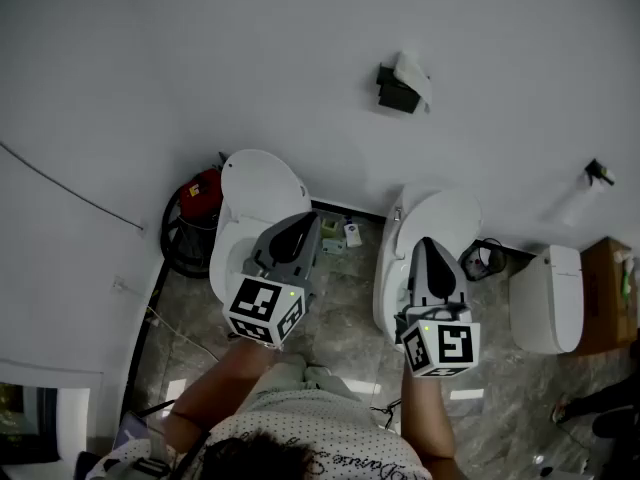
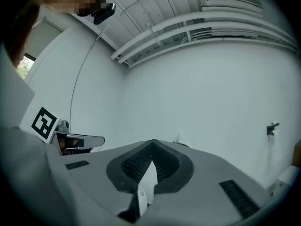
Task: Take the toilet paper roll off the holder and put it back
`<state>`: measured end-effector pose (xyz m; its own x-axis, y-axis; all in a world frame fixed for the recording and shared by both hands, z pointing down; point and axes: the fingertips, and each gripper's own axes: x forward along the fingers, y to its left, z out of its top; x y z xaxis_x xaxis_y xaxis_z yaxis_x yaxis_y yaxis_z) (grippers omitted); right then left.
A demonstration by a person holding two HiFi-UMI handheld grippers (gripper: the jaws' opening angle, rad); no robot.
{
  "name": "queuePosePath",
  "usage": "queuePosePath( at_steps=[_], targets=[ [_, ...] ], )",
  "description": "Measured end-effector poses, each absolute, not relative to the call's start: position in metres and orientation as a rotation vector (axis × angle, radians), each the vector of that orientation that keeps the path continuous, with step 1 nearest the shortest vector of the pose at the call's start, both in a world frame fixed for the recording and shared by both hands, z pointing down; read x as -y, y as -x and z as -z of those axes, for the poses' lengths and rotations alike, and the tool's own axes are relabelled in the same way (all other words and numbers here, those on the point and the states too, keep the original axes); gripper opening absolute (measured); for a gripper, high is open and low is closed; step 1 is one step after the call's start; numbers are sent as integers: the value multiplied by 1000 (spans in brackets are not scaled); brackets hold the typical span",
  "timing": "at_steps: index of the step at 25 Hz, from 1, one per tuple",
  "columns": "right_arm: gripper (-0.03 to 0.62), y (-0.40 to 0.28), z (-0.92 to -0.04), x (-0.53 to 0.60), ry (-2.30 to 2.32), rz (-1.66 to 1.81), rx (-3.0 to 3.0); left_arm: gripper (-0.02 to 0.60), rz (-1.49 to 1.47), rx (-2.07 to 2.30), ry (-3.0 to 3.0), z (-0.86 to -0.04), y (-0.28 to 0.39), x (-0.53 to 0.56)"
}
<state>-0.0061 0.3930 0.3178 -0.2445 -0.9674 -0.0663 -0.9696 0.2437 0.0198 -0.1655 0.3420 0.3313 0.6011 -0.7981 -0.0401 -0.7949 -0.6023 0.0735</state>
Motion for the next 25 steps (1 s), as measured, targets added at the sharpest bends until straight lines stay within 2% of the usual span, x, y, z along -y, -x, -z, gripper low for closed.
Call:
queuePosePath(
  at_steps=[12, 13, 15, 17, 19, 22, 25],
  targets=[
    [2, -14, -320, -382, 1843, -100, -2465, -5, 23, 1413, -2770, -340, 137, -333],
    [20, -16, -320, -380, 1851, -106, -2456, 6, 28, 1425, -2762, -340, 136, -332],
    [65, -26, -319, -377, 1830, -110, -2441, 137, 35, 1430, -2752, -342, 128, -328],
    [210, -33, -318, -372, 1773, -102, -2443, 213, 58, 1410, -2748, -342, 118, -324],
    [286, -36, -317, -365, 1742, -93, -2444, 265, 71, 1407, -2743, -342, 114, -319],
    [327, -40, -319, -354, 1731, -70, -2437, 293, 51, 1429, -2730, -345, 113, -307],
    [334, -42, -322, -338, 1725, -54, -2445, 302, 59, 1434, -2728, -346, 112, -290]
  ],
)
